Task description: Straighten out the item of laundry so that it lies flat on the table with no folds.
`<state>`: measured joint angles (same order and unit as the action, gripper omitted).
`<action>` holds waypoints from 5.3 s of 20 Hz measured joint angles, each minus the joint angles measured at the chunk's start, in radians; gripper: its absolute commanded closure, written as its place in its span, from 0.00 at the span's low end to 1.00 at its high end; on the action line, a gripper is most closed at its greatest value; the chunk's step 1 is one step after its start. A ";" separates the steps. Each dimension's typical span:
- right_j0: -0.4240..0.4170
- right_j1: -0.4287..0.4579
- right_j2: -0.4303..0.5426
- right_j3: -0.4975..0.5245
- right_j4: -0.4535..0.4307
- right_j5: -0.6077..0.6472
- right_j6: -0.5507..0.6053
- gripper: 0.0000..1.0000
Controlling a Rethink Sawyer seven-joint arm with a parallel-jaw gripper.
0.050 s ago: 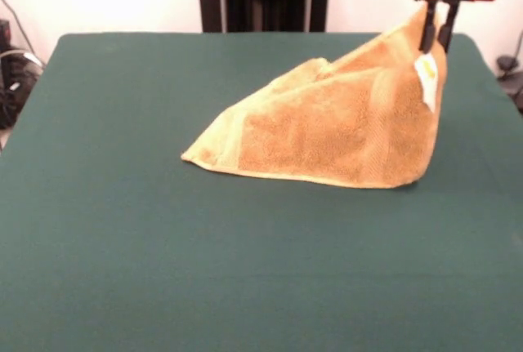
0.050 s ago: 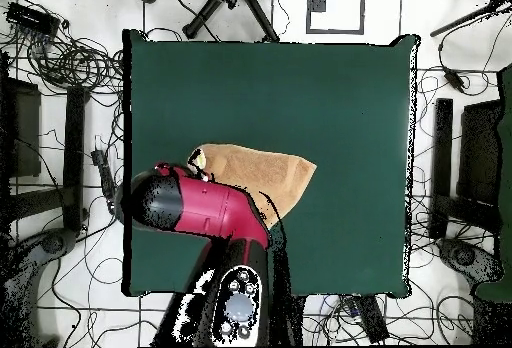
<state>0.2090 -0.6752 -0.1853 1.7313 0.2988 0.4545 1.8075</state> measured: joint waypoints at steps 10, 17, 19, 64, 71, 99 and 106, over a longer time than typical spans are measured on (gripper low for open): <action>-0.020 0.000 -0.004 -0.027 0.016 0.000 0.018 1.00; -0.075 -0.076 -0.007 -0.017 -0.002 0.004 0.018 1.00; -0.088 -0.095 -0.009 -0.016 -0.004 0.008 0.018 0.00; -0.181 -0.027 -0.096 0.021 -0.087 -0.251 0.018 0.00; -0.198 0.032 -0.086 0.028 -0.086 -0.253 0.018 0.00; -0.107 0.191 -0.032 0.026 -0.064 -0.253 0.018 0.00; -0.106 0.252 -0.031 0.015 -0.061 -0.257 0.018 0.00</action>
<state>0.1028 -0.4232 -0.2166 1.7464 0.2381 0.1977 1.8254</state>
